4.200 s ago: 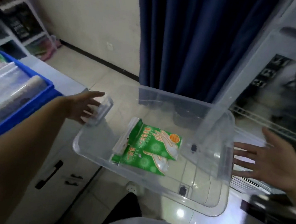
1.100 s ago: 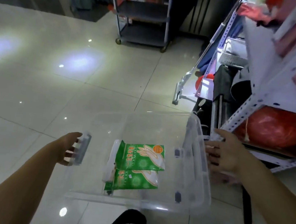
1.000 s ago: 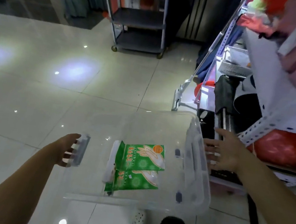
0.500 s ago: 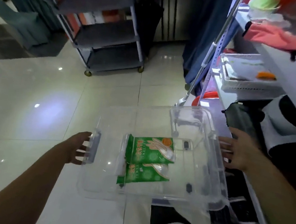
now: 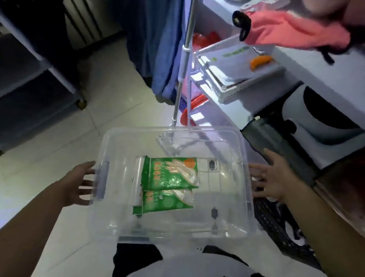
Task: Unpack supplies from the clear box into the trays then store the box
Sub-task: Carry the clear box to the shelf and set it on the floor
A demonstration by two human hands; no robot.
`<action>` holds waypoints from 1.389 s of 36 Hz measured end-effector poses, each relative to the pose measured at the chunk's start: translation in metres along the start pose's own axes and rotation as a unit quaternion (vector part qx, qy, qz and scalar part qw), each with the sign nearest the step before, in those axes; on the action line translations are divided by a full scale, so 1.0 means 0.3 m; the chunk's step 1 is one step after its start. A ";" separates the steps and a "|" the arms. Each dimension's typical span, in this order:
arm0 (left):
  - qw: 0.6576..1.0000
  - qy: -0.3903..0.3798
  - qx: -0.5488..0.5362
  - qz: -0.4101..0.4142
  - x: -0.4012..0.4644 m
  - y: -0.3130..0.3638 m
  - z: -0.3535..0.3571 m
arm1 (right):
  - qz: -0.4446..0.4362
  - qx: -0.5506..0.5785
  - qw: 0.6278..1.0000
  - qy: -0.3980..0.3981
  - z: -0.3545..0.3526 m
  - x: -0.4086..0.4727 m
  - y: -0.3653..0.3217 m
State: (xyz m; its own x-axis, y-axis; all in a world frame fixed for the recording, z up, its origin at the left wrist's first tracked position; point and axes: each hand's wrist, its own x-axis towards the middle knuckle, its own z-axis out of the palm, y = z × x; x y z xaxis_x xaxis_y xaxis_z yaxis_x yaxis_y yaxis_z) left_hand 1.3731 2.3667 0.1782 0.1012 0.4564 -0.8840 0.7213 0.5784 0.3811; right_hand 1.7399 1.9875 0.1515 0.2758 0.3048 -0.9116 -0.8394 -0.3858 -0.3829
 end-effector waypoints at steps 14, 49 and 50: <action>0.942 -0.186 0.281 0.003 0.690 0.493 0.161 | 0.049 0.278 0.915 0.287 0.307 0.049 0.531; 0.790 -0.226 0.522 0.230 1.788 -0.002 1.048 | -0.054 0.348 0.826 0.440 0.025 1.317 1.413; 0.785 -0.223 0.524 0.244 1.813 -0.007 1.064 | -0.067 0.324 0.826 0.456 0.017 1.353 1.412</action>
State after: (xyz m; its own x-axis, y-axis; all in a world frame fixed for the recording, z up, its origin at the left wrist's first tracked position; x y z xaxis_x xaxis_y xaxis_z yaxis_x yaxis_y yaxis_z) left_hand 1.6456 2.3979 -0.3898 0.6026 0.0327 -0.7974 0.6651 -0.5728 0.4791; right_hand 1.4940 1.9522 -0.3800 0.3766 -0.5893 -0.7148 -0.7658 0.2362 -0.5982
